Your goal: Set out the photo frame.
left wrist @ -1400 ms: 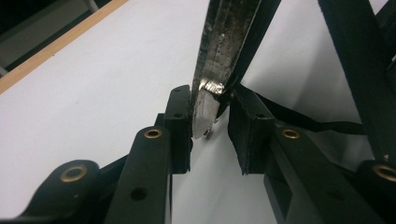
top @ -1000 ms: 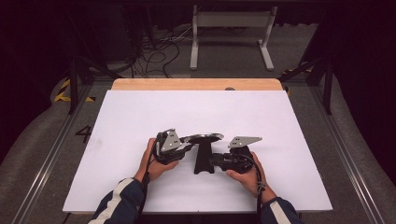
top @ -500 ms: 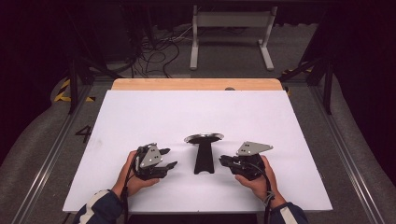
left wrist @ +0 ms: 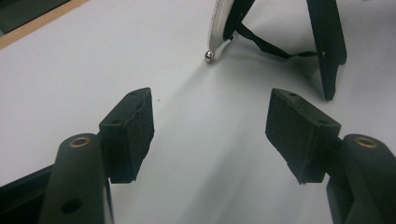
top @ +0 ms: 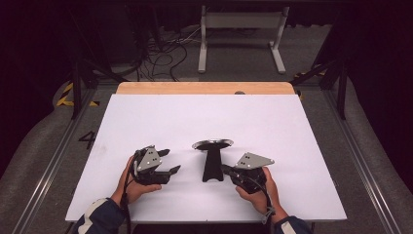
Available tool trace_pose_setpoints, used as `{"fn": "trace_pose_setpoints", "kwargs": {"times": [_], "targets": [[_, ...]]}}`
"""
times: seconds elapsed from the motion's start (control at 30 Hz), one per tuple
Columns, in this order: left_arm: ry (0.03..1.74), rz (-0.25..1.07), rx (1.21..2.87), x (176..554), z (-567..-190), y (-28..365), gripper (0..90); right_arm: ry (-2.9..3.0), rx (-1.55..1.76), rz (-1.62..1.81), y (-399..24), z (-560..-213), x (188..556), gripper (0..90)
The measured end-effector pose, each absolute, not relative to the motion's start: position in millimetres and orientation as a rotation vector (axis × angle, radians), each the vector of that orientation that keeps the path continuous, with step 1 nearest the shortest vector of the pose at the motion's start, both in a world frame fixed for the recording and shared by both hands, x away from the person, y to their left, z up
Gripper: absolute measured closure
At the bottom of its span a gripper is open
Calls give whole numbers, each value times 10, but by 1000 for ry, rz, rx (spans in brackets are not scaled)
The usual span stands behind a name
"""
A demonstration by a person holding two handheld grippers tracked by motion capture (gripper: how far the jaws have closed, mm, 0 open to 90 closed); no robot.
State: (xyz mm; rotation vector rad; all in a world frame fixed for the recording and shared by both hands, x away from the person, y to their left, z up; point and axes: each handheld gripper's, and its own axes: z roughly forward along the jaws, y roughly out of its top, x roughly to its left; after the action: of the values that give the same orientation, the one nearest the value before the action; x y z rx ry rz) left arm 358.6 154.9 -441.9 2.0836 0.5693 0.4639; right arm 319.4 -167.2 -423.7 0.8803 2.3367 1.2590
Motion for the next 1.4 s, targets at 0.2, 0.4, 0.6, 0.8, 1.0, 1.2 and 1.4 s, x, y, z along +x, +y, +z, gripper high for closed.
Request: {"fn": "trace_pose_setpoints", "kwargs": {"times": [0.2, 0.4, 0.6, 0.8, 1.0, 1.2, 1.4], "targets": [[561, 428, 2069, 3747, -4371, 1375, 318, 2314, 837, 1245, -1459, -4286, 3164, 900], [545, 438, 2089, 3881, -4369, 1173, 349, 2265, 813, 1188, -1189, -4372, 3106, 900], [533, 417, 2110, 3949, -4403, 1040, 363, 2252, 775, 1109, -902, -4508, 3076, 900], [524, 424, 2099, 3974, -4404, 928, 404, 2261, 763, 1029, -754, -4609, 3048, 900], [493, 455, 2030, 3921, -4337, 906, 627, 2275, 798, 969, -735, -4654, 3020, 900], [438, 472, 2064, 3887, -4319, 890, 729, 2268, 852, 935, -828, -4633, 3004, 900], [429, 513, 2085, 3820, -4303, 862, 744, 2290, 933, 960, -983, -4610, 3058, 900]]}}
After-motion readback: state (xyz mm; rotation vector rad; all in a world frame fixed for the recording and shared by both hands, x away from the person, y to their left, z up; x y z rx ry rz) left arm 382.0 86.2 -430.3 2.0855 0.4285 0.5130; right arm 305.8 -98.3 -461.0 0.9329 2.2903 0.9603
